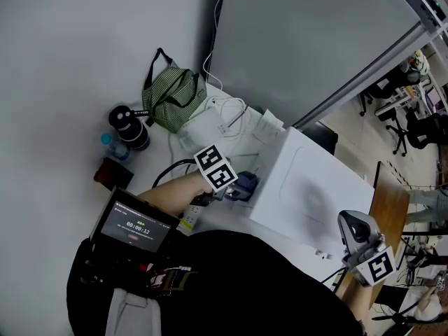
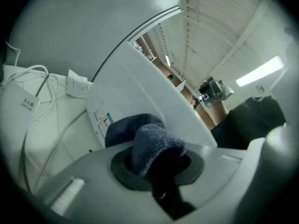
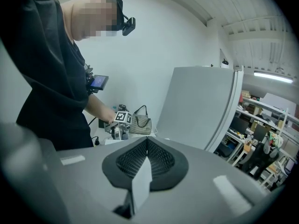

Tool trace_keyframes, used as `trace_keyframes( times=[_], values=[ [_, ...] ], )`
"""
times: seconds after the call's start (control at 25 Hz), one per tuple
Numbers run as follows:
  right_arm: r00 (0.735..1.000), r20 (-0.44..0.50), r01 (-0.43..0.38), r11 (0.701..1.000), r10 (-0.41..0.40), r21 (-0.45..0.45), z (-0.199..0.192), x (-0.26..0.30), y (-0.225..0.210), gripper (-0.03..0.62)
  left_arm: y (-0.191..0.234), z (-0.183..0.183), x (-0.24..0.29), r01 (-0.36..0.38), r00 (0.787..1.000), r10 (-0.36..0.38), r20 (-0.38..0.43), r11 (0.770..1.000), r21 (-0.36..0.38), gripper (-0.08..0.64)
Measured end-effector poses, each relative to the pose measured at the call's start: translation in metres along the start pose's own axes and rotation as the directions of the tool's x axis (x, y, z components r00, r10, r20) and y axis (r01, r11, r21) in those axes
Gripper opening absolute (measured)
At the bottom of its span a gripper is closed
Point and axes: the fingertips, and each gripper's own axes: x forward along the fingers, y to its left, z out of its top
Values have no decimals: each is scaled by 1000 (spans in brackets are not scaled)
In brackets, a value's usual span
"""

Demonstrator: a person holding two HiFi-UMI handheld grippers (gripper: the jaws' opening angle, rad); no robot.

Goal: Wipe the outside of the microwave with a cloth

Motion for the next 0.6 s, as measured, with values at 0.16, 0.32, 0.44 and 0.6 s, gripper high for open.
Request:
trace_keyframes(
  times=[0.16, 0.32, 0.44, 0.6],
  values=[
    [1000, -7, -8, 1000, 8, -4, 1, 1, 3, 6, 28, -21, 16, -75, 993, 77, -94, 997, 24, 58],
    [1000, -7, -16, 1000, 16, -14, 5, 3, 6, 6, 64, -44, 35, -118, 975, 112, -193, 993, -19, 58],
    [1000, -12, -16, 1000, 15, -17, 5, 3, 7, 6, 81, -54, 43, -166, 946, 166, -280, 986, 24, 58],
    [1000, -7, -16, 1000, 16, -24, 7, 1, 9, 6, 105, -71, 55, -243, 885, 260, -386, 965, 93, 58]
  ],
)
